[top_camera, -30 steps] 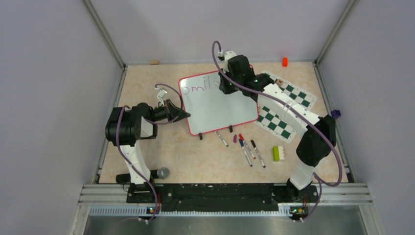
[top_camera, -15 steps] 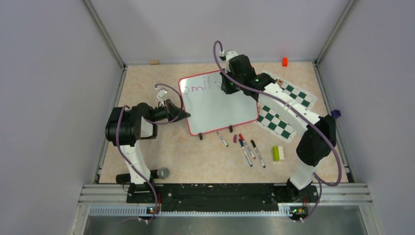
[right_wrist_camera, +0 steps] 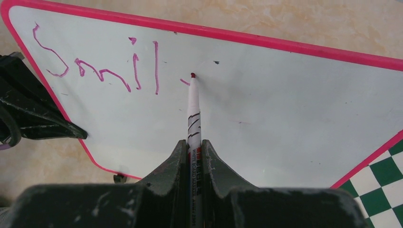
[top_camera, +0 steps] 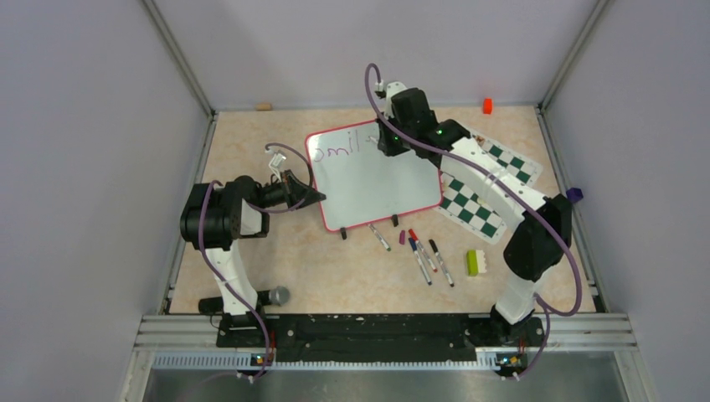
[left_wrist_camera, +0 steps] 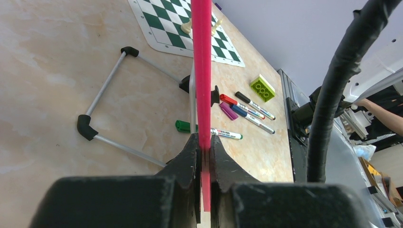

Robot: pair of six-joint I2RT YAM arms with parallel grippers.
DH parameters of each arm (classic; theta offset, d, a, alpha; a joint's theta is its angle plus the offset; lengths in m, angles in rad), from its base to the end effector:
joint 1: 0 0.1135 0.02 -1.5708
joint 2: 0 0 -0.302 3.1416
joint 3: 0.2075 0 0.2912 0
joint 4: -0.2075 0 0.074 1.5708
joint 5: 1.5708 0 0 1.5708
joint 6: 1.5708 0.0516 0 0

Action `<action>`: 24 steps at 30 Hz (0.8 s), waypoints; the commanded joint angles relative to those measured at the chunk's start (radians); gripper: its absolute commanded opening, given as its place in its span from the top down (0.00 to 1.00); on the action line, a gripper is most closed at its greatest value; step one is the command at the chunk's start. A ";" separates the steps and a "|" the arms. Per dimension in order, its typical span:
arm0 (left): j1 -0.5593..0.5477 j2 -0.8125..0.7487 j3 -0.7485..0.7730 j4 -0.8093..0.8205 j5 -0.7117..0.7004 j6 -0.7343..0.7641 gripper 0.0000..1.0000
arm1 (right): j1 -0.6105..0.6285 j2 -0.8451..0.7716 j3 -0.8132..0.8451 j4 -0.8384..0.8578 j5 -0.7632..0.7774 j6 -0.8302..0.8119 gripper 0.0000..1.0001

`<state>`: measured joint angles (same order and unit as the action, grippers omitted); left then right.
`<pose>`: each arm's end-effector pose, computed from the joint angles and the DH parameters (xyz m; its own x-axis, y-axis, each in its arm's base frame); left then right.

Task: Write a sentence on the whiteboard

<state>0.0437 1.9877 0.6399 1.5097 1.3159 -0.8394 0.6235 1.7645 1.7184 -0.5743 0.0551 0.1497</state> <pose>0.3515 -0.0346 0.1390 -0.5943 -0.2138 -0.7753 0.7498 0.2013 -0.6303 0.3813 0.2708 0.3837 -0.5482 -0.2108 -0.8093 -0.4701 0.8780 0.0897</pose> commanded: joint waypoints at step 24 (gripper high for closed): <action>-0.018 -0.019 0.021 0.109 0.066 0.036 1.00 | -0.016 0.017 0.011 -0.025 -0.091 -0.007 1.00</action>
<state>0.0437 1.9877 0.6399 1.5101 1.3167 -0.8417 0.6193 1.7832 1.7348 -0.5930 -0.0338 0.1493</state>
